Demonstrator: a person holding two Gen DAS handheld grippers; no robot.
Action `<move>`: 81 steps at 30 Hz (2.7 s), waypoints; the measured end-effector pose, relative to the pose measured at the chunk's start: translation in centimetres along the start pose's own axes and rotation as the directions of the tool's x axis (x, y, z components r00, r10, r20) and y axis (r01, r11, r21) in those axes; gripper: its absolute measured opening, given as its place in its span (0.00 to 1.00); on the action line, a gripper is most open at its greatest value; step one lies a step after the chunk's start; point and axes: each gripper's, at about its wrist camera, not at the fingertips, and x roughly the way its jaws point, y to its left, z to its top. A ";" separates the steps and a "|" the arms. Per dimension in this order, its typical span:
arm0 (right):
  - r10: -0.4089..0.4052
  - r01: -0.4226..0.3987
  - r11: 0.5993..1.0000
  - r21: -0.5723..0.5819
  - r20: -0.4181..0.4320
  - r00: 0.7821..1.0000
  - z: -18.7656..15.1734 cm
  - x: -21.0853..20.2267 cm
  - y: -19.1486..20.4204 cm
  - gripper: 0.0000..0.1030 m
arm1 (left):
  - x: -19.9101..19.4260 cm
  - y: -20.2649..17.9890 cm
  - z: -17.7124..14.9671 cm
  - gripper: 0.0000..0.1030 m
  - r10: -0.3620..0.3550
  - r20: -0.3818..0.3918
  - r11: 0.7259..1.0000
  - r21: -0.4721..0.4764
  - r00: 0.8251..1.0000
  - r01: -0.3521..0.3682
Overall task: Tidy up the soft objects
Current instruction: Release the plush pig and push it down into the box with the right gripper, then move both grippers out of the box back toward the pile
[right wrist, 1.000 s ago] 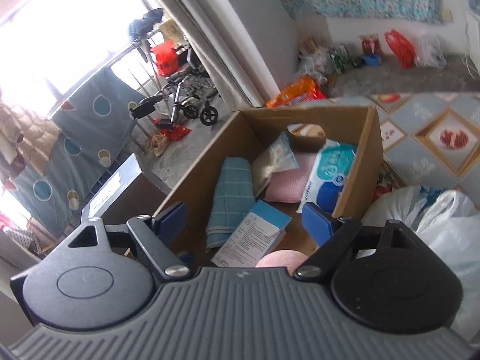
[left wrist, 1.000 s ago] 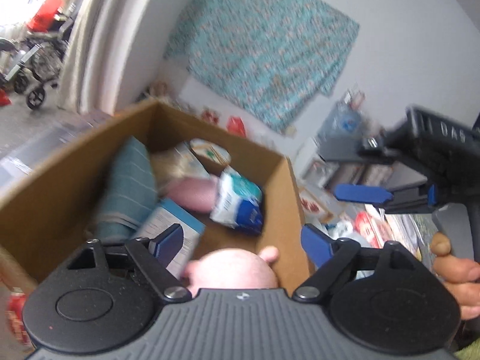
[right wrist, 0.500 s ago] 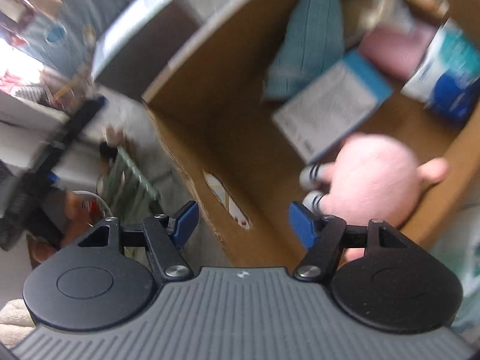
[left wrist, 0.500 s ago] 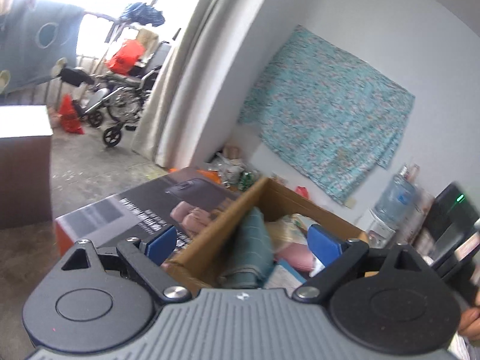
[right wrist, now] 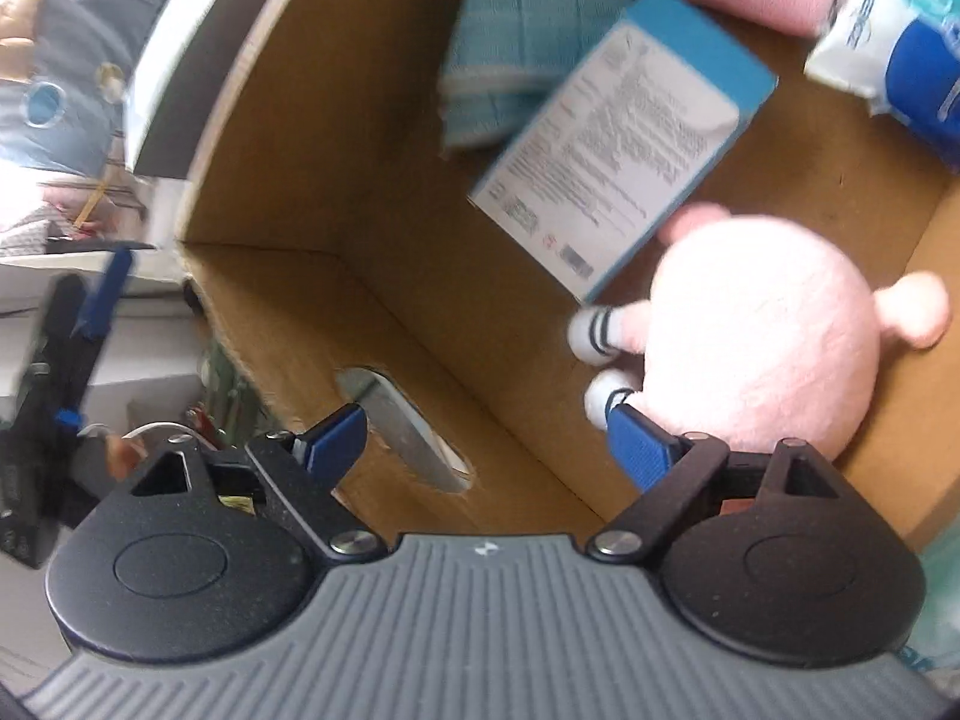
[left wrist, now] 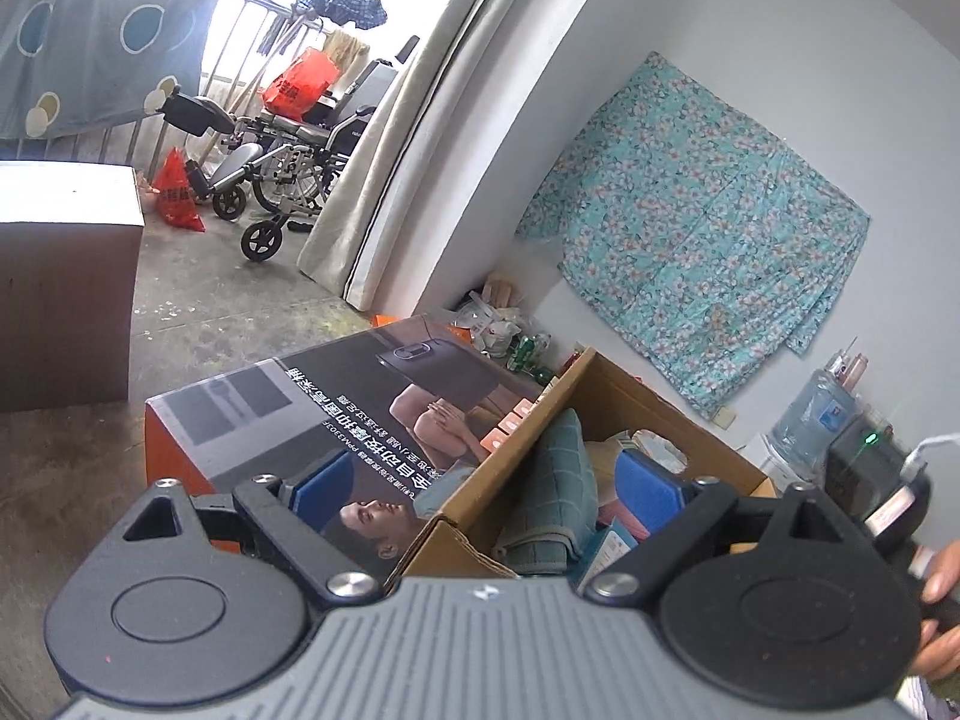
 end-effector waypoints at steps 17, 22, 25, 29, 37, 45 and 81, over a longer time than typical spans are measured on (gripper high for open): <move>-0.165 0.153 0.986 0.063 0.320 0.933 1.0 -4.8 -0.4 0.84 | 0.4 -0.3 -0.6 0.92 -0.003 -0.016 1.000 0.007 1.000 0.003; 0.030 -0.026 0.999 -0.019 0.314 0.949 0.4 -5.2 2.5 0.84 | 0.5 -0.3 -0.5 0.92 0.001 -0.002 1.000 0.000 1.000 -0.001; 0.048 -0.042 0.999 -0.027 0.242 0.969 1.4 -2.8 3.8 0.73 | 0.5 -0.3 -0.6 0.92 0.005 -0.006 1.000 0.003 1.000 -0.005; 0.040 -0.042 0.999 0.005 0.174 0.984 2.6 0.0 3.7 0.62 | 0.3 -0.5 -0.6 0.92 0.013 -0.004 0.999 0.030 1.000 -0.013; 0.036 -0.045 0.998 0.033 0.235 0.971 5.8 1.6 2.0 0.56 | 0.4 -0.4 -0.6 0.93 0.039 -0.006 0.998 0.041 0.999 -0.039; 0.012 -0.037 0.997 0.068 0.335 0.942 5.9 0.1 1.3 0.53 | -0.5 -1.5 -1.0 0.93 0.041 -0.021 0.997 0.066 0.999 -0.039; -0.688 0.307 0.716 0.627 0.707 0.162 -45.0 -6.5 -9.4 0.99 | -4.4 -20.1 -21.1 0.99 -0.461 -0.484 0.648 0.389 0.744 0.655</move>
